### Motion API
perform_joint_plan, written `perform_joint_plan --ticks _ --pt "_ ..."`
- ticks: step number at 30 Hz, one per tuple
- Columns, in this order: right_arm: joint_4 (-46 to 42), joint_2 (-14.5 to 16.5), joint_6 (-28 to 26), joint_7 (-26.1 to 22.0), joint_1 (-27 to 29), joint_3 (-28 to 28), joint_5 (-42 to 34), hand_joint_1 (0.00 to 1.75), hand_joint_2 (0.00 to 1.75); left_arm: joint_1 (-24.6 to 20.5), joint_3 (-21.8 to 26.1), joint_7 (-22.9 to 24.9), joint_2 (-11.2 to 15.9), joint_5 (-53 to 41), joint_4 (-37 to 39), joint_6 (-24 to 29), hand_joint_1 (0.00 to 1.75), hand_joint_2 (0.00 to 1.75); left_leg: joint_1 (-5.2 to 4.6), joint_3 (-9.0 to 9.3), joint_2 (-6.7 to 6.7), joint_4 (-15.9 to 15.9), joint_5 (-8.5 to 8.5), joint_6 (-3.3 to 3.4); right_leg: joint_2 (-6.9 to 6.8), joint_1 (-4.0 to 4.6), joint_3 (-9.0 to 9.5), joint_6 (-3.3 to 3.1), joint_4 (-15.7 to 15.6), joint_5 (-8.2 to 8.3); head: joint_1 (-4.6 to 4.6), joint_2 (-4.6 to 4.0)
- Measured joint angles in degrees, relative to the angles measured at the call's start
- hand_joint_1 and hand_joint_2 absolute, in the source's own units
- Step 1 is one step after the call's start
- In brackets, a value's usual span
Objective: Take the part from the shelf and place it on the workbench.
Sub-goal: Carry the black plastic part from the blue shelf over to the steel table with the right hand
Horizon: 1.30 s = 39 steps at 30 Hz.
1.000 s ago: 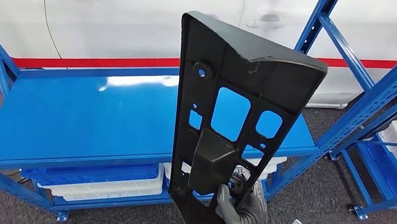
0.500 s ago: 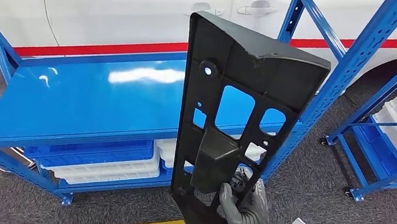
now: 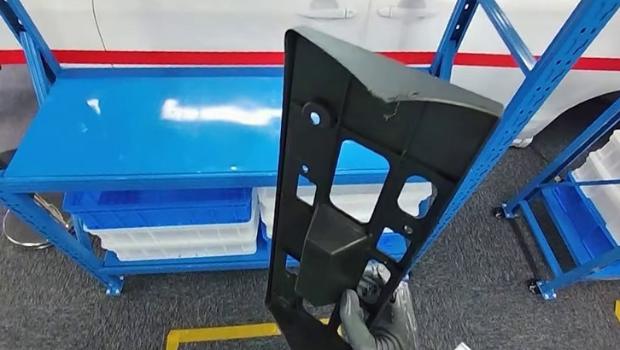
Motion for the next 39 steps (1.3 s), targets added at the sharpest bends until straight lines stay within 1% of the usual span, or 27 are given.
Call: perform_joint_plan --ticks 1,2,3,4,5,7,8,11,12,13,15,16,18,19,20,22,24,26,27,28,31,32,33,34,36,37,39 --pt "0.0 0.0 0.0 0.1 0.0 0.0 0.0 1.75 1.75 0.0 0.0 0.1 0.0 -0.1 -0.1 -0.2 0.00 0.00 0.04 -1.04 0.04 0.2 0.68 -0.12 -0.01 -0.21 -0.19 0.30 2.8 -0.65 0.01 0.00" --pt "0.0 0.0 0.0 0.2 0.0 -0.1 0.0 1.75 1.75 0.0 0.0 0.2 -0.1 -0.2 -0.3 -0.4 0.00 0.00 0.11 -2.14 0.07 0.5 1.32 -0.29 -0.02 -0.43 0.36 0.57 4.1 0.05 0.00 0.00" --pt "0.0 -0.1 0.0 0.3 0.0 -0.1 0.0 1.75 1.75 0.1 0.0 0.2 -0.1 -0.3 -0.4 -0.6 0.00 0.00 0.21 -3.25 0.08 1.0 1.85 -0.53 -0.03 -0.64 1.81 0.79 3.6 1.66 0.00 0.00" --pt "0.0 -0.1 0.0 0.3 0.0 -0.1 0.0 1.75 1.75 0.1 0.0 0.3 -0.2 -0.3 -0.6 -0.7 0.00 0.00 0.34 -4.34 0.08 1.5 2.28 -0.80 -0.04 -0.86 4.22 0.95 1.2 3.29 0.00 0.00" --pt "0.0 -0.1 0.0 0.3 0.0 -0.1 0.1 1.75 1.75 0.1 0.0 0.3 -0.3 -0.4 -0.7 -0.8 0.00 0.00 0.40 -5.28 0.05 2.1 2.62 -1.12 -0.03 -1.04 7.22 1.03 -2.5 3.77 -0.01 0.00" --pt "-0.1 -0.1 0.0 0.4 -0.1 -0.1 0.1 1.75 1.75 0.0 0.0 0.3 -0.5 -0.5 -1.1 -0.9 0.00 0.00 0.40 -6.60 -0.02 3.3 3.19 -1.88 0.14 -0.91 12.12 0.67 -9.6 2.53 -0.02 0.00" --pt "-0.1 -0.1 0.0 0.4 -0.1 -0.1 0.2 1.75 1.75 0.0 0.0 0.4 -0.5 -0.5 -1.2 -0.9 0.00 0.00 0.37 -6.92 -0.06 3.6 3.57 -2.31 0.22 -0.71 13.12 0.31 -11.4 1.68 -0.04 0.00" --pt "-0.2 -0.2 0.0 0.6 -0.1 -0.1 0.4 1.75 1.75 0.2 0.2 0.4 -0.6 -0.6 -1.6 -0.9 0.00 0.00 0.66 -7.68 -0.21 3.8 4.10 -3.52 0.06 -0.49 12.07 -1.36 -11.9 2.80 -0.03 0.00" --pt "-0.2 -0.2 0.0 0.7 -0.1 -0.1 0.4 1.75 1.75 0.3 0.3 0.4 -0.6 -0.6 -1.7 -1.0 0.00 0.00 0.77 -8.27 -0.29 4.7 2.69 -3.79 -0.05 -0.54 11.31 -1.91 -12.0 3.58 -0.03 0.00" --pt "-0.2 -0.1 0.0 0.8 -0.1 -0.1 0.4 1.75 1.75 0.3 0.4 0.4 -0.6 -0.6 -1.7 -1.0 0.00 0.00 0.86 -9.10 -0.35 6.8 0.15 -3.98 -0.13 -0.60 10.39 -2.33 -12.1 4.40 -0.04 0.00" --pt "-0.1 -0.1 0.0 1.0 -0.1 -0.1 0.5 1.75 1.75 0.4 0.5 0.4 -0.6 -0.7 -1.8 -1.1 0.00 0.00 0.88 -10.84 -0.38 13.7 -5.80 -4.29 -0.17 -0.33 8.48 -2.70 -12.0 5.90 -0.04 0.00" --pt "-0.1 -0.1 0.0 1.1 -0.1 -0.1 0.5 1.75 1.75 0.4 0.5 0.4 -0.6 -0.8 -1.8 -1.2 0.00 0.00 0.88 -11.27 -0.37 17.2 -7.52 -4.37 -0.20 -0.16 7.49 -2.75 -11.9 6.62 -0.04 0.00" --pt "-0.1 -0.2 0.0 1.2 -0.1 -0.1 0.6 1.75 1.75 0.3 0.6 0.4 -0.6 -0.8 -1.9 -1.2 0.00 0.00 0.84 -9.87 -0.38 19.8 -6.99 -4.18 -0.27 0.16 5.63 -2.77 -11.7 7.90 -0.04 0.00" --pt "-0.1 -0.2 0.0 1.3 -0.1 -0.1 0.7 1.75 1.75 0.3 0.6 0.4 -0.6 -0.9 -1.9 -1.3 0.00 0.00 0.78 -7.67 -0.39 18.0 -5.50 -3.87 -0.28 0.30 4.76 -2.74 -11.5 8.48 -0.04 0.00" --pt "-0.1 -0.2 0.0 1.3 -0.1 -0.1 0.8 1.75 1.75 0.3 0.7 0.4 -0.6 -0.9 -2.0 -1.4 0.00 0.00 0.64 -4.57 -0.54 14.5 -4.33 -3.38 -0.20 0.38 4.04 -2.66 -11.3 8.98 -0.04 0.00" --pt "-0.1 -0.2 0.3 1.3 -0.1 -0.1 0.7 1.75 1.75 0.0 0.7 0.2 -0.6 -0.9 -2.3 -1.8 0.00 0.00 0.16 1.97 -1.16 5.8 -4.60 -2.34 0.07 0.52 3.08 -2.15 -11.1 9.87 -0.05 0.00" --pt "-0.1 -0.2 1.2 1.3 0.0 -0.1 -0.1 1.75 1.75 -0.1 0.8 -0.2 -0.6 -0.7 -2.5 -2.1 0.00 0.00 -0.33 4.61 -1.34 1.5 -5.87 -1.78 0.27 0.43 2.94 -1.34 -11.1 10.69 -0.04 0.00" --pt "-0.1 -0.3 2.3 1.1 0.3 -0.1 -1.3 1.75 1.75 -0.1 1.0 -0.3 -0.7 -0.5 -2.5 -2.3 0.00 0.00 -0.23 4.19 -0.58 0.8 -4.92 -1.35 0.44 0.31 2.82 -0.62 -11.2 11.25 -0.03 0.00" --pt "-0.1 -0.4 2.6 0.9 0.5 -0.2 -1.7 1.75 1.75 -0.1 1.0 -0.3 -0.8 -0.4 -2.5 -2.4 0.00 0.00 -0.08 3.90 -0.13 0.5 -4.24 -1.00 0.48 0.27 2.40 -0.31 -10.5 10.56 -0.03 0.00" --pt "-0.1 -0.6 2.7 0.8 0.7 -0.2 -2.0 1.75 1.75 0.0 1.0 -0.3 -0.9 -0.4 -2.5 -2.5 0.00 0.00 0.10 3.45 0.36 0.3 -3.52 -0.71 0.49 0.22 1.53 0.01 -8.5 8.87 -0.02 0.00" --pt "-0.1 -1.0 2.2 0.5 2.3 -0.4 -1.7 1.75 1.75 0.1 1.3 -0.2 -1.1 -0.2 -2.9 -2.5 0.00 0.00 0.07 1.68 1.76 0.4 -2.26 -0.36 0.38 -0.12 -2.00 0.97 2.1 1.78 -0.03 0.00" --pt "-0.1 -1.2 1.8 0.4 3.2 -0.6 -1.5 1.75 1.75 0.1 1.4 -0.1 -1.3 0.0 -3.0 -2.4 0.00 0.00 0.05 1.18 2.22 0.6 -2.03 -0.38 0.33 -0.21 -2.24 1.20 4.2 0.79 -0.02 0.00" --pt "-0.1 -1.4 1.4 0.3 4.1 -0.9 -1.2 1.75 1.75 0.2 1.6 0.0 -1.5 0.1 -3.3 -2.4 0.00 0.00 0.06 0.80 2.74 0.8 -1.88 -0.44 0.19 -0.32 -1.23 1.37 4.0 0.87 -0.02 0.00" --pt "-0.2 -1.6 1.0 0.2 4.9 -1.2 -0.9 1.75 1.75 0.2 1.8 0.1 -1.9 0.3 -3.6 -2.5 0.00 0.00 0.07 0.52 3.26 1.1 -1.83 -0.54 -0.19 -0.42 0.97 1.46 1.5 1.87 -0.03 0.00" --pt "-0.6 -1.9 0.2 0.0 6.7 -1.8 -0.2 1.75 1.75 0.3 2.3 0.4 -2.5 0.6 -4.4 -2.8 0.00 0.00 -0.05 0.24 4.26 1.9 -2.02 -0.95 -2.51 -0.41 6.54 1.15 -6.4 4.08 -0.03 0.00" --pt "-0.9 -2.0 -0.1 0.0 7.5 -2.2 0.2 1.75 1.75 0.3 2.5 0.5 -2.8 0.7 -4.9 -3.0 0.00 0.00 -0.20 0.12 4.67 2.3 -2.19 -1.25 -3.62 -0.31 8.27 0.74 -9.2 4.67 -0.03 0.00" --pt "-1.6 -2.2 -0.5 -0.1 8.9 -2.8 0.6 1.75 1.75 0.3 2.8 0.8 -3.2 0.7 -5.7 -3.1 0.00 0.00 -0.48 0.03 5.51 2.9 -2.40 -1.89 -4.39 0.00 8.78 -0.28 -10.7 4.68 -0.03 0.00"
